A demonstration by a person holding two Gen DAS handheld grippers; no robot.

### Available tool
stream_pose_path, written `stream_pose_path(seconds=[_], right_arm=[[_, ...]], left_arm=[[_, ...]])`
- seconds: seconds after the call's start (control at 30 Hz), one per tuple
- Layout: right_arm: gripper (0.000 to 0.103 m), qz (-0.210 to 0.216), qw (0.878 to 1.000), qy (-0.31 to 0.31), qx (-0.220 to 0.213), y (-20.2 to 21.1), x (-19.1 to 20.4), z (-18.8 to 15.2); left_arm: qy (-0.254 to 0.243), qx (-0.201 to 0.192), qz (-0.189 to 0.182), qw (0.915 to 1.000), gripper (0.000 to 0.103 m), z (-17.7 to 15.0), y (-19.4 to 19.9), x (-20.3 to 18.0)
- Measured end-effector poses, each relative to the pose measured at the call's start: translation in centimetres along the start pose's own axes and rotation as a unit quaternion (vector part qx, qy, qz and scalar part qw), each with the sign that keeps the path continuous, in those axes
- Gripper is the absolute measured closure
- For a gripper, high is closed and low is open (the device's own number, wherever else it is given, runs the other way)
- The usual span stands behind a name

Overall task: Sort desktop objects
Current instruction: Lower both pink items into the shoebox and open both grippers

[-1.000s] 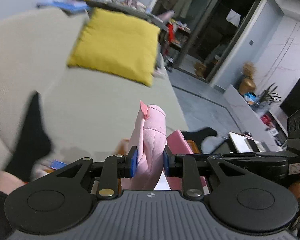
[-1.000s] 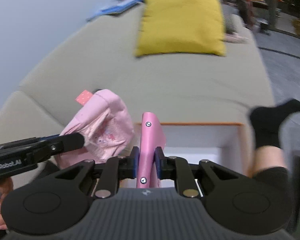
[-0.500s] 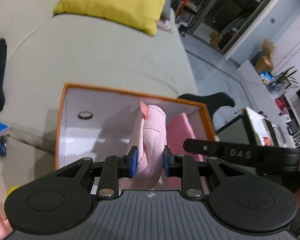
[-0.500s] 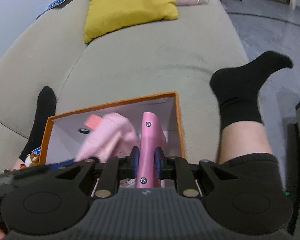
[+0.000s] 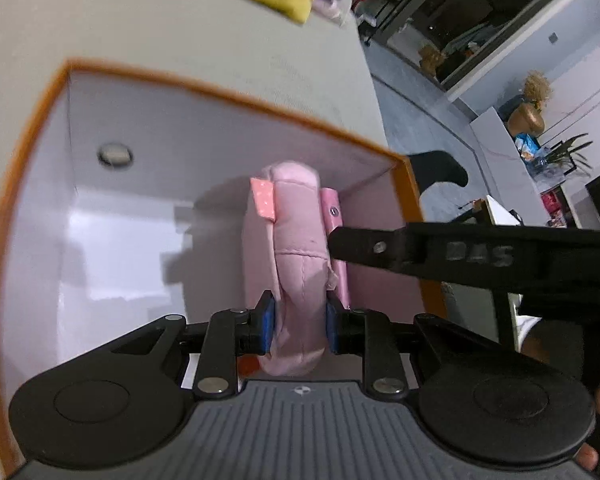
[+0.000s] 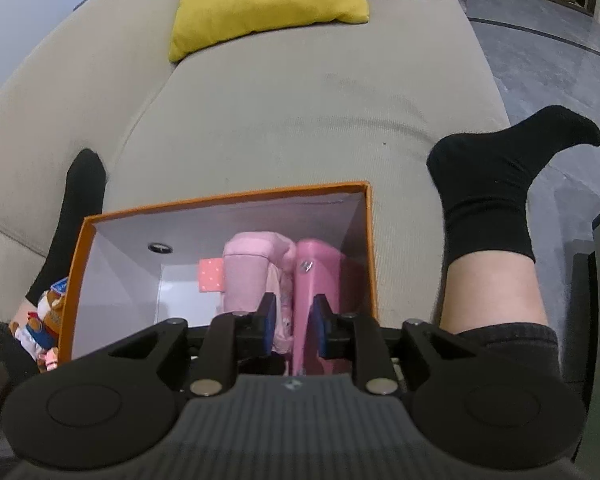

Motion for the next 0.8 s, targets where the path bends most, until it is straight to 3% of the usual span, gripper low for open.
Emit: stream_pose_path(seconds=[0.13, 0.37, 0.57, 0.67, 0.73, 0.8], right_arm=[[0.082, -0.014, 1.000, 0.005, -0.011, 0.9, -0.4, -0.3], [0.082, -0.028, 0.998, 0.007, -0.061, 3.8, -1.5, -0.6], [0.081, -0.033, 0.996, -0.002, -0.084, 5.3, -2.3, -1.0], [0.081, -0.033, 0.996, -0.005, -0.088, 5.3, -2.6, -1.1], [0.081, -0.034, 0.996, -0.007, -0.088, 5.3, -2.7, -1.2], [0.081, -0.032, 0.996, -0.006, -0.087, 5.2, -2.7, -1.2]], left_arm=[[-0.016, -0.009, 0.003, 0.9998, 0.075, 0.4, 0.1, -0.3], [-0.104, 0.016, 0.021, 0.9942, 0.075, 0.7, -1.0, -3.4], [-0.112, 0.029, 0.031, 0.9928, 0.073, 0.9, -1.6, -3.5], [-0.127, 0.020, 0.040, 0.9909, 0.065, 0.7, -1.0, -3.7], [-0.136, 0.005, 0.047, 0.9896, 0.047, 0.4, -0.4, -3.8], [-0.138, -0.014, 0.058, 0.9887, 0.047, 0.2, 0.3, -3.7]])
Point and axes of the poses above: each gripper's, at about its wrist camera, not at the fingertips, and y roughly against the way its jaws point, x to its left, z to its top, the point moved 8 cm from there along -y, roughly the way its jaws point, and after that the axes turned 15 degrees about x, right-handed, at the moved point
